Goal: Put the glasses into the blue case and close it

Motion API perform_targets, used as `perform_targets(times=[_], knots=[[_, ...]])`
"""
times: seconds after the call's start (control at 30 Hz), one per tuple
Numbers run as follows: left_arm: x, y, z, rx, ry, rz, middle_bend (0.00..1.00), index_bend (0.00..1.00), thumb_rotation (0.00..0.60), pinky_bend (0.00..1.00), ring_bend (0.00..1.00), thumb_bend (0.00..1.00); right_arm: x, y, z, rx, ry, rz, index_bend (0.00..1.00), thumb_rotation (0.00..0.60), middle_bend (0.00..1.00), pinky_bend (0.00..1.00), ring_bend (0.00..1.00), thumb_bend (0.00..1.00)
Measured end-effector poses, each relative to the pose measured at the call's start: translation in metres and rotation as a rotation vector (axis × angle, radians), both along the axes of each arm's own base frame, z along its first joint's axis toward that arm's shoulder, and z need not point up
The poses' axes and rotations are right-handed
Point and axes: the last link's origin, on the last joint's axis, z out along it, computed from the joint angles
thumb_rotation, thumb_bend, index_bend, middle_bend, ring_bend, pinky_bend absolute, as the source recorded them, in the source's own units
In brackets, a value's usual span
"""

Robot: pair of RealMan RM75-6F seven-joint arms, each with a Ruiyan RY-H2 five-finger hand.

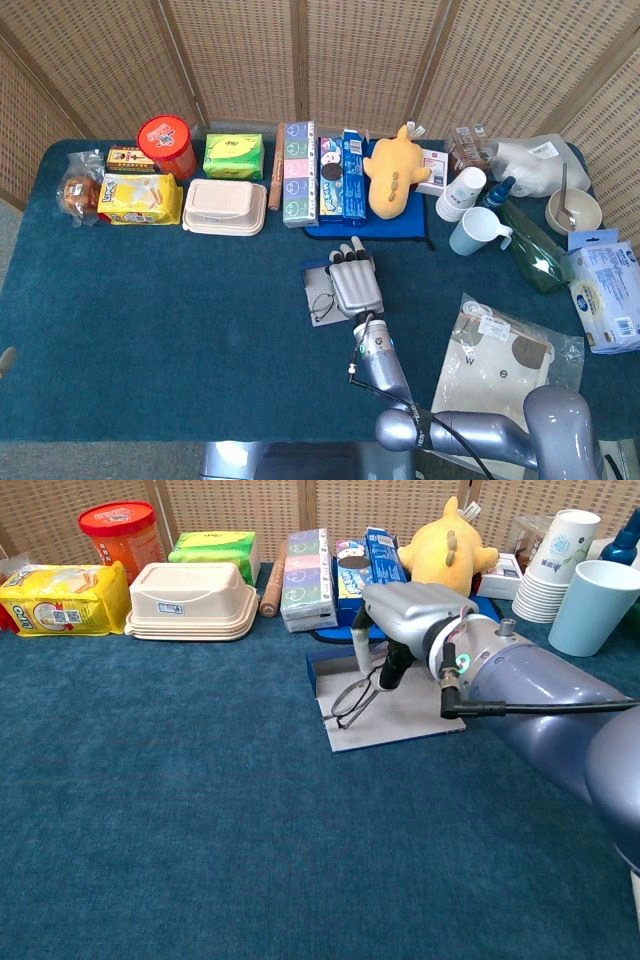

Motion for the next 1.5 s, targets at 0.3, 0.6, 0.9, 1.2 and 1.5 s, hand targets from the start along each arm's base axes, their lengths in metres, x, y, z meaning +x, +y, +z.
perform_targets(times=[0.3, 0.6, 0.9, 1.2, 1.5], knots=[[0.001, -0.002, 0.002, 0.007, -0.002, -0.01, 0.06, 0.11, 0.6, 0.0, 0.0, 0.28, -0.001, 0.0, 0.001, -0.016, 0.046, 0.03, 0.18, 0.6, 0.16, 0.05, 0.04, 0.3], [0.003, -0.003, 0.002, 0.013, -0.003, -0.022, 0.06, 0.11, 0.6, 0.0, 0.0, 0.28, -0.001, 0.004, 0.009, -0.038, 0.078, 0.073, 0.13, 0.6, 0.14, 0.04, 0.02, 0.21], [0.003, -0.006, 0.001, 0.008, -0.006, -0.019, 0.06, 0.11, 0.6, 0.0, 0.0, 0.28, 0.0, 0.029, 0.013, 0.003, 0.116, 0.201, 0.09, 0.6, 0.14, 0.04, 0.02, 0.06], [0.002, -0.01, 0.003, 0.012, -0.001, -0.009, 0.06, 0.11, 0.6, 0.0, 0.0, 0.28, 0.001, 0.033, -0.003, 0.067, 0.156, 0.263, 0.08, 0.6, 0.13, 0.03, 0.01, 0.02], [-0.001, -0.012, 0.004, 0.013, 0.002, -0.002, 0.06, 0.11, 0.6, 0.0, 0.0, 0.28, 0.006, 0.028, -0.017, 0.101, 0.174, 0.284, 0.07, 0.6, 0.12, 0.03, 0.01, 0.02]])
